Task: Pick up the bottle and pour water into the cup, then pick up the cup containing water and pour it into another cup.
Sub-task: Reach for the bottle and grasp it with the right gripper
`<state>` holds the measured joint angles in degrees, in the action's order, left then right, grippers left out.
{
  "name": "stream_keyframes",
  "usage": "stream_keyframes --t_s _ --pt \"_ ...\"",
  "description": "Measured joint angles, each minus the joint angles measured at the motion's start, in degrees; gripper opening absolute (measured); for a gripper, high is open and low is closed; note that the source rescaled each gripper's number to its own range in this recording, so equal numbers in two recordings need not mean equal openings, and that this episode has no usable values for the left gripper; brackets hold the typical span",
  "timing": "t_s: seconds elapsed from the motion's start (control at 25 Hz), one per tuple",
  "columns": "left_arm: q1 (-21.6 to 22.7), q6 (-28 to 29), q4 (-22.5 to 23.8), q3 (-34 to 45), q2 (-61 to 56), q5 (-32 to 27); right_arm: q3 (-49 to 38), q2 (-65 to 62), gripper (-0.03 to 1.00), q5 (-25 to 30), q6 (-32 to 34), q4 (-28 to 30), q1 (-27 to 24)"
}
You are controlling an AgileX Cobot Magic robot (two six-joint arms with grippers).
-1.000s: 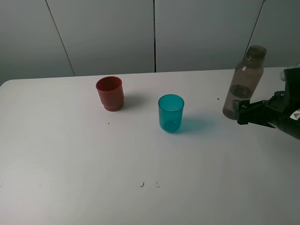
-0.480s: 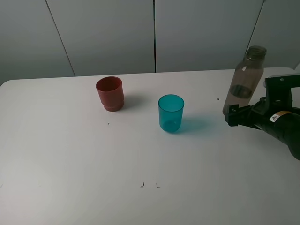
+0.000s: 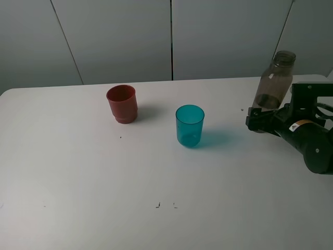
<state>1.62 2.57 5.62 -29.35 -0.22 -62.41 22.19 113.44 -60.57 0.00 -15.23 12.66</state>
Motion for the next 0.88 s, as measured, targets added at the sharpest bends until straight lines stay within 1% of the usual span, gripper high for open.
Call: stream_keyframes --t_s 0.28,0.6,0.88 --pt "0.00 0.00 0.00 0.00 0.00 0.00 1.46 1.06 1.00 -3.32 0.58 0.35 0.00" --pt "0.00 0.00 0.00 0.00 0.00 0.00 5.32 1.20 1.00 -3.48 0.00 0.75 0.00" --pt "0.00 0.00 0.00 0.00 0.00 0.00 6.40 4.48 1.00 -3.86 0.00 0.75 0.00"
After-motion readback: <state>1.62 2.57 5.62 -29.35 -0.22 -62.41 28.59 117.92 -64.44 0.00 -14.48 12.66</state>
